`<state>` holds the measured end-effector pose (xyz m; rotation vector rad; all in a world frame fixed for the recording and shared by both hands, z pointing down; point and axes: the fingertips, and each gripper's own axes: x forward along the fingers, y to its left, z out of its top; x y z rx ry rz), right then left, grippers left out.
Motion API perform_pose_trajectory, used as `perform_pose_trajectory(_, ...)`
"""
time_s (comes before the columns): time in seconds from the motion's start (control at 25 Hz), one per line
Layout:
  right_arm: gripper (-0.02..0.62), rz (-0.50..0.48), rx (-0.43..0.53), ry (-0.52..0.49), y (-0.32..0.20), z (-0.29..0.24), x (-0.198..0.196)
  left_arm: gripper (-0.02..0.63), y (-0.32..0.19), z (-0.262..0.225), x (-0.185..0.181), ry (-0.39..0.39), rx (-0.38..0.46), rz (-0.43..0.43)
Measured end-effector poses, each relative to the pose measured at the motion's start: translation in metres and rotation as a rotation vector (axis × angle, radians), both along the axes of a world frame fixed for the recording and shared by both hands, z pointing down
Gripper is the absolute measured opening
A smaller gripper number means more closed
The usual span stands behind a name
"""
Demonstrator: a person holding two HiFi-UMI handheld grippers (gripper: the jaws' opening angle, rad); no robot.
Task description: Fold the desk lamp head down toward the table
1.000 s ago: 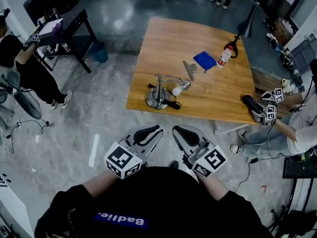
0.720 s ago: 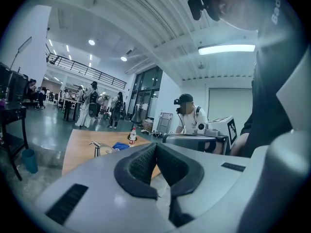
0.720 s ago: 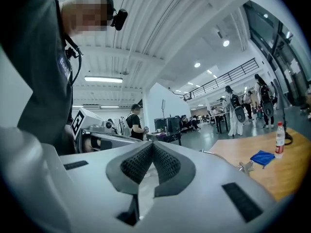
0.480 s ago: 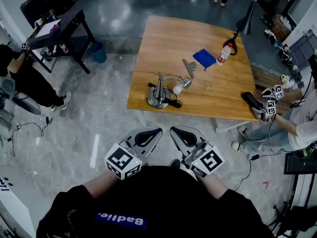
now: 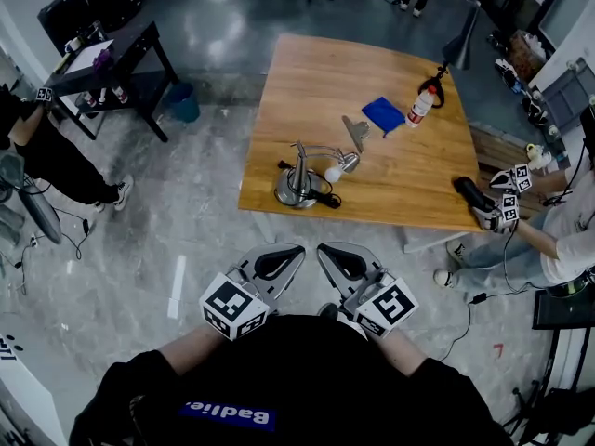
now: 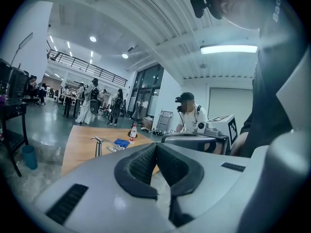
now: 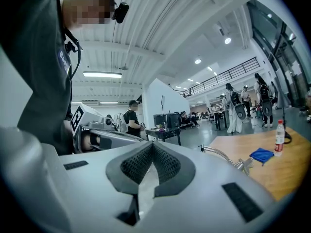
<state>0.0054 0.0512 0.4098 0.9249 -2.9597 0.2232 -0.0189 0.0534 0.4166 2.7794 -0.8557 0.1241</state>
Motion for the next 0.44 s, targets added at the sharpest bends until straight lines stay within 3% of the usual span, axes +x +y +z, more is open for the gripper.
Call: perform_pose_trajectory(0.44,0.006,0.001,-0.021,-0.001,0.0010,0.0033,-0.0013,0.009,0.0018,0.0048,-0.0023,-0.006,-0.007,-0.005)
